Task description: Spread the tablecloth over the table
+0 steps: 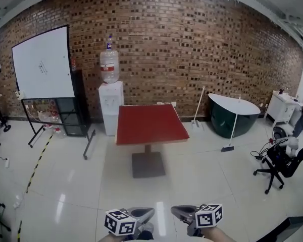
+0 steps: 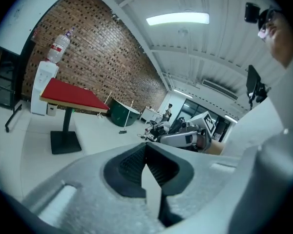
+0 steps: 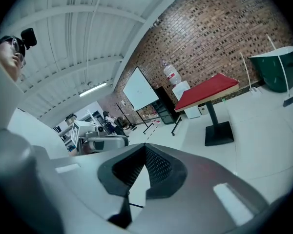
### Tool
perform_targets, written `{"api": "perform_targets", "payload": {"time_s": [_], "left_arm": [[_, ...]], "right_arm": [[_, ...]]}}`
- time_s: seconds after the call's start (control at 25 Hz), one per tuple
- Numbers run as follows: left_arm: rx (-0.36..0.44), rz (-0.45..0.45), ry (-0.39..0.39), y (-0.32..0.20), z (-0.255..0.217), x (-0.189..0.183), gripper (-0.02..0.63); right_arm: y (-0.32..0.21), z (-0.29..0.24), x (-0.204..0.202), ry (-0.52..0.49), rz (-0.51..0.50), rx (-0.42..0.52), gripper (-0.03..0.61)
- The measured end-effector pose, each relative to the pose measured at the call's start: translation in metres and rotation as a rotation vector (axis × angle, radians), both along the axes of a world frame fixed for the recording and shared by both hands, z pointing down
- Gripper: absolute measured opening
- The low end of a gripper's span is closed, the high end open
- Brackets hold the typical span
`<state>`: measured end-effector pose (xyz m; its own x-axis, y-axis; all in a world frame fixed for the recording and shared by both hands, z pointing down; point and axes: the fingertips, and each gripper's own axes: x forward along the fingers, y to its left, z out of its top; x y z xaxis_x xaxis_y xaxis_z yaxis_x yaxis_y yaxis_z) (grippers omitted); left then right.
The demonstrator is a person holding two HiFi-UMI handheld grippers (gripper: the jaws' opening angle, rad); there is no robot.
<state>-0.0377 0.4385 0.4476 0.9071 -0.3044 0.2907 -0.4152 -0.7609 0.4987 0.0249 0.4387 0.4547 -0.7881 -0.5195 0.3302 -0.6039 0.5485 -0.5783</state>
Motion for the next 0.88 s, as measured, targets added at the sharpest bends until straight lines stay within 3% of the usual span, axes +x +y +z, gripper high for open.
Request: {"api": "perform_targets", "payload": {"time_s": [0.12, 0.28, 0.52, 0.88], "left_arm": [[-0.029, 0.000, -0.016, 0.044, -0.005, -0.005, 0.002], [-0.009, -0.005, -0.036, 0.075, -0.015, -0.010, 0.002], [0.010, 0.003, -0.037, 0.102, -0.025, -0.012, 0.002], [-0.009, 0.005, -0.042, 0.120, -0.011, -0.019, 0.002]], "right_arm": [[0.047, -0.004, 0.001, -0.019, -0.002, 0.000, 0.000], [0.078, -0.015, 0.002, -0.007, 0.010, 0.037, 0.000], [0.103, -0.022, -0.002, 0.024, 0.010, 0.065, 0.000], [0.122, -0.009, -0.007, 0.013, 0.025, 0.028, 0.000]]}}
